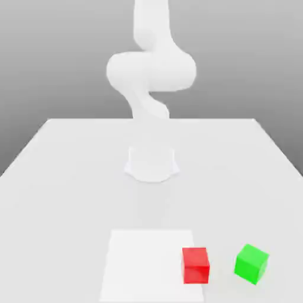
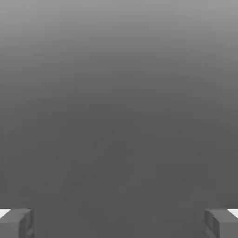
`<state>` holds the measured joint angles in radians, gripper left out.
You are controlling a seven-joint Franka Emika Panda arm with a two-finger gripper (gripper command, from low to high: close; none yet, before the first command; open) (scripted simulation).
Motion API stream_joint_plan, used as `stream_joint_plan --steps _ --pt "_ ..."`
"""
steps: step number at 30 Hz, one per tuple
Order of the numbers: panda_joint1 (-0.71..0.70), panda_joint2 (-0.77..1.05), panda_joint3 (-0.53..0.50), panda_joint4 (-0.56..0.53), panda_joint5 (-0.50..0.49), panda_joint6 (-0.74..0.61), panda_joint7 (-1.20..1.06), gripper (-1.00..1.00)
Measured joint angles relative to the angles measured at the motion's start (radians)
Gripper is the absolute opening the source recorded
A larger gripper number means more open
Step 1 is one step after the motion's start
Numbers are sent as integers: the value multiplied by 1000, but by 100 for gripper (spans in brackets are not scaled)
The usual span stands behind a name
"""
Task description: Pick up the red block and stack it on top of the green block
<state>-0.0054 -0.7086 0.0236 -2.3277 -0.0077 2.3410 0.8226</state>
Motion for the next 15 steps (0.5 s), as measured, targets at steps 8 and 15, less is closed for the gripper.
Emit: stream_joint_plan --steps 8,15 --pt "-8 297 68 -90 -31 133 78 0" --pt "-2 551 112 -167 -56 247 144 0"
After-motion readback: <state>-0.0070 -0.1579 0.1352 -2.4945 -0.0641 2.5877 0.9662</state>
